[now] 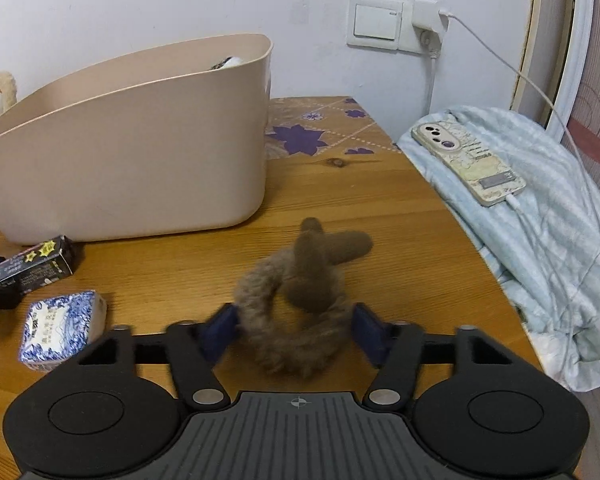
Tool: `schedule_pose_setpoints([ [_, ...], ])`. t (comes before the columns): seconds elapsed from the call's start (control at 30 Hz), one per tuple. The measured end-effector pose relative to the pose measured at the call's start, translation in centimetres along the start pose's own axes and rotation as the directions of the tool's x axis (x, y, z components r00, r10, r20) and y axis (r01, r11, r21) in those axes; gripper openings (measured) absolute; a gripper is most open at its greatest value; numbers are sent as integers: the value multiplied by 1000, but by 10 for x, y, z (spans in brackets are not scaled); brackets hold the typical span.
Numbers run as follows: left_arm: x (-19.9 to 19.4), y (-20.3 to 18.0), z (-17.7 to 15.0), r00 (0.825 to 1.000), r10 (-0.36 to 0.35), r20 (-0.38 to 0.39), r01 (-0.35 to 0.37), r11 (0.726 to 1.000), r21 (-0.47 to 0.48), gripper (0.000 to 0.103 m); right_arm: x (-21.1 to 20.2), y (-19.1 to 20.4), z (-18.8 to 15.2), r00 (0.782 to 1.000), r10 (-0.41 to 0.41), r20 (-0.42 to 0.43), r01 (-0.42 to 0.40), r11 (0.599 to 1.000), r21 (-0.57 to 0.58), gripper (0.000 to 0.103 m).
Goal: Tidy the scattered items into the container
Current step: 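Grasp the black box upright with the left gripper while the right grasps the antlered plush, then carry the black box and antlered plush into the basket and open both grippers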
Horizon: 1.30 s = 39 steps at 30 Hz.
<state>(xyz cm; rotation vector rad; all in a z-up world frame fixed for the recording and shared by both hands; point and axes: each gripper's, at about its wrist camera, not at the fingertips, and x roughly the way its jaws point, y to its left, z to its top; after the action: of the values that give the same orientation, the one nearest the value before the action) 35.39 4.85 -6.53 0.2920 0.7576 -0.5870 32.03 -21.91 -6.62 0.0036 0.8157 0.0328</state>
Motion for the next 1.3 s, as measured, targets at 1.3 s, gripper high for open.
schedule_pose_setpoints([
  [1.3,-107,-57,6,952,138,273,-145,989,8,24,-119,-1,-1,976,103,191,-98,994,-38,19],
])
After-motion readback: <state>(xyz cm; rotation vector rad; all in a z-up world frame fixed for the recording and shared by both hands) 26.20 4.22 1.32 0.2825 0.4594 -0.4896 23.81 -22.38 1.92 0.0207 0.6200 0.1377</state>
